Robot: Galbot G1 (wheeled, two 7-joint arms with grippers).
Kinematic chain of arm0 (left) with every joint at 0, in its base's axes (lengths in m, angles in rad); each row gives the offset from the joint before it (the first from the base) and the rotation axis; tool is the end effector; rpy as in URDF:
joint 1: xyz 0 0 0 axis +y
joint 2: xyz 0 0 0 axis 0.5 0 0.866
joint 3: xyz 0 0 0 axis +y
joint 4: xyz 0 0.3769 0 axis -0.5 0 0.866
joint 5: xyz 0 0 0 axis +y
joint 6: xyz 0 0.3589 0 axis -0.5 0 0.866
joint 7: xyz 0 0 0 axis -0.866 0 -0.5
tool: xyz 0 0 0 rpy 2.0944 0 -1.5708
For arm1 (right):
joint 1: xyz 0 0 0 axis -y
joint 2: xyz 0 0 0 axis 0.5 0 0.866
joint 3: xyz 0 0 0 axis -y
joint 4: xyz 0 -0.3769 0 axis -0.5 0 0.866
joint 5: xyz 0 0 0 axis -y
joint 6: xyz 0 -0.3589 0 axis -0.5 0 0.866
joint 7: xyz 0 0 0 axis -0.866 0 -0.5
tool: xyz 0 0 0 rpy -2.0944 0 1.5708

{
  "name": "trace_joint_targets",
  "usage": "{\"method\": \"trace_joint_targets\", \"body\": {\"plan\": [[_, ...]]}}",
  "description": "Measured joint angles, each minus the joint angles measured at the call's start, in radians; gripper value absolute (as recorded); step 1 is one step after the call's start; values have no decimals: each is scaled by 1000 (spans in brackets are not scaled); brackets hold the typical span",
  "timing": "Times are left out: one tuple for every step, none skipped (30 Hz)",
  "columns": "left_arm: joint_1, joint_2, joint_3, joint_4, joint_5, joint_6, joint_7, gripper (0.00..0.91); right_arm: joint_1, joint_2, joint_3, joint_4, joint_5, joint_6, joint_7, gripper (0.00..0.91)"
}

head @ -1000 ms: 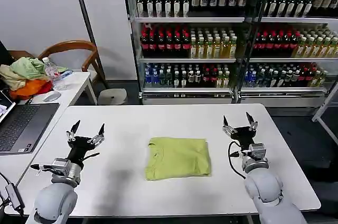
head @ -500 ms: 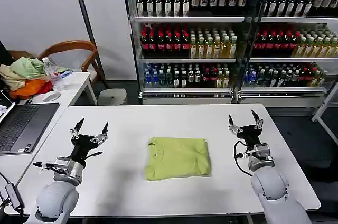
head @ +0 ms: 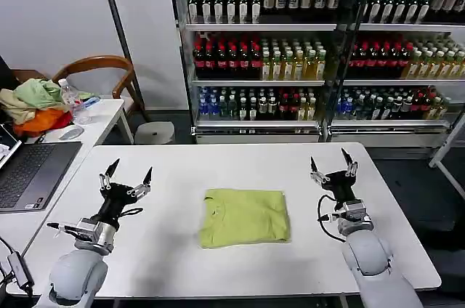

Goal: Fold and organize the clothes.

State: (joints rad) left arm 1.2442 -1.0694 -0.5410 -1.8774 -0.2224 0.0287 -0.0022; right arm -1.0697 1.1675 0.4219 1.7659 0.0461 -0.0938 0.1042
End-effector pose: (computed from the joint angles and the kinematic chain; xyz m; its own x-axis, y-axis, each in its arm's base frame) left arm 0.2900 0.1343 -0.2951 -0.9912 0.1209 -0.0538 0.1022 0.9575 0.2696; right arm 0.3435 -0.0877 -0.3045 -0.9971 -0.0390 -0.0653 -0.0145 0.9401 -0.3406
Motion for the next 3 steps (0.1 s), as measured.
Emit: {"method": "trace_joint_targets", "body": {"plan": [[0,1,-2,3,2,-4,5,907,0,0,1,-2,-5,3,-1,907],[0,3,-5,6,2,-8,10,907,0,1,2,-2,-9,6,-1,907],[1,5,-6,9,2,-13,14,907,0,1,3,-3,-14,8,-1,907]]}}
